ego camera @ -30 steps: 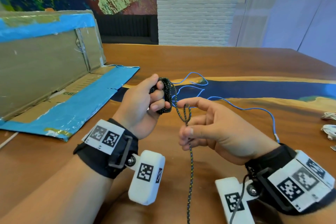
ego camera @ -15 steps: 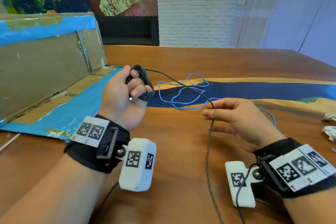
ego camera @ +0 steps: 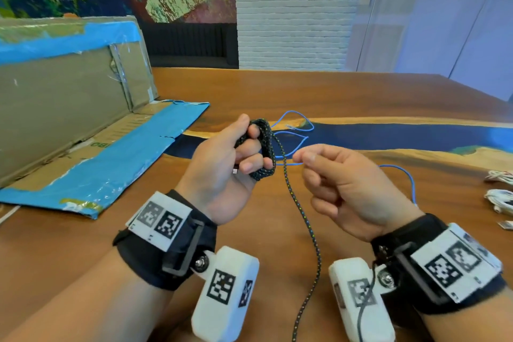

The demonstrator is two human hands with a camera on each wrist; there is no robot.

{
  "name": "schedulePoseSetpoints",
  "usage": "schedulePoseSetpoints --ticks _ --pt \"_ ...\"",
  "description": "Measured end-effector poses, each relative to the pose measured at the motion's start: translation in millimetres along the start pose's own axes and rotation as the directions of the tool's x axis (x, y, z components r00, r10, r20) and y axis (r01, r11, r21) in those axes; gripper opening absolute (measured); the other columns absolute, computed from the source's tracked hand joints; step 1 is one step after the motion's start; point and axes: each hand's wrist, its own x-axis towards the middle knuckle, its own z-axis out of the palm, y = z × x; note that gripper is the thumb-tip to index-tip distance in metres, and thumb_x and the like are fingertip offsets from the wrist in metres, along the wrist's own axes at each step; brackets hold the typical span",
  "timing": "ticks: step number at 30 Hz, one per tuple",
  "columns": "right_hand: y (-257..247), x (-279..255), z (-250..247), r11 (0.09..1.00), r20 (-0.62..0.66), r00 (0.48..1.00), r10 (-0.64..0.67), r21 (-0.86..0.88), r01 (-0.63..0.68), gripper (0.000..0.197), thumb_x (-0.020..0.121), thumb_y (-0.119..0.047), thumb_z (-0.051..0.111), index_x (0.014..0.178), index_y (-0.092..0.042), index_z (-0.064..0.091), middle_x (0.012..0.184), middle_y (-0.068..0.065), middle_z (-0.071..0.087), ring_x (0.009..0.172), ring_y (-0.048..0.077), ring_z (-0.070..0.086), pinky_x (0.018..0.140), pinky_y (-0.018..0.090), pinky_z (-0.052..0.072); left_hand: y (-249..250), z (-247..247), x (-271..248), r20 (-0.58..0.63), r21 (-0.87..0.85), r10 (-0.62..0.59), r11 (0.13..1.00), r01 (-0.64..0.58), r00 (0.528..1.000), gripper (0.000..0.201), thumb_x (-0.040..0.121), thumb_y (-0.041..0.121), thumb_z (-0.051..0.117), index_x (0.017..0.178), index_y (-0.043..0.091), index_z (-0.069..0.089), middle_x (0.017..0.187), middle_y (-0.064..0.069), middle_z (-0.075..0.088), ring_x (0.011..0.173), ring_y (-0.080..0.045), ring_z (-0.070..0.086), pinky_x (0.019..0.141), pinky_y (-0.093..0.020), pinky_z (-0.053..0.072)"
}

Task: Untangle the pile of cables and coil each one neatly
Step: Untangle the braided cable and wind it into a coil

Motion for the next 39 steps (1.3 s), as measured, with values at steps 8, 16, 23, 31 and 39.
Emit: schedulePoseSetpoints --ticks 8,16,23,31,39 --pt "10 -2 2 0.981 0.093 0.991 0.094 -0.176 -0.076 0.043 0.079 -0.003 0.08 0.115 -0.008 0.056 0.083 0.014 0.066 0.065 0.025 0.063 0.054 0.038 0.058 -5 1 -2 0.014 0.006 -0.029 1.0 0.029 0.999 0.032 0.107 0.037 0.043 0.087 0.014 0.052 0.055 0.008 0.023 0.039 -0.009 0.03 0.067 -0.027 0.043" --pt "8 6 -9 0.976 -0.06 0.997 0.04 -0.21 -0.052 0.014 0.099 -0.008 0.06 0.104 -0.003 0.072 0.066 0.005 0.052 0.038 0.009 0.028 0.035 0.021 0.037 4 8 -10 0.07 -0.203 0.053 0.978 -0.037 0.996 0.035 0.111 0.034 0.033 0.093 0.011 0.053 0.057 0.007 0.031 0.046 -0.01 0.039 0.074 -0.028 0.05" --pt "18 -6 15 0.877 0.269 0.952 0.15 -0.481 -0.003 0.021 0.103 -0.014 0.056 0.11 -0.006 0.074 0.061 0.004 0.056 0.037 0.01 0.028 0.034 0.021 0.037 -5 -1 3 -0.162 -0.041 0.229 0.97 -0.239 0.96 0.026 0.112 0.024 0.031 0.102 0.006 0.048 0.066 -0.004 0.061 0.074 -0.026 0.072 0.086 -0.036 0.058" --pt "-2 -14 15 0.979 0.283 0.958 0.058 -0.203 0.001 0.043 0.098 -0.033 0.059 0.062 -0.01 0.057 0.046 0.002 0.015 0.032 0.009 0.019 0.035 0.017 0.027 -19 9 -14 0.074 0.659 -0.041 0.752 -0.018 0.996 0.032 0.106 0.012 0.044 0.08 0.005 0.062 0.063 -0.002 0.066 0.06 -0.018 0.058 0.065 -0.026 0.047" --pt "-11 -2 -8 0.987 0.038 0.997 -0.074 -0.14 0.078 0.03 0.106 -0.022 0.046 0.08 -0.014 0.056 0.057 -0.006 0.019 0.046 0.009 0.009 0.041 0.017 0.009 -8 1 -16 0.229 0.605 -0.27 0.792 0.081 0.935 0.048 0.109 0.034 0.033 0.085 0.003 0.06 0.049 0.001 0.024 0.042 -0.017 0.017 0.06 -0.031 0.04"
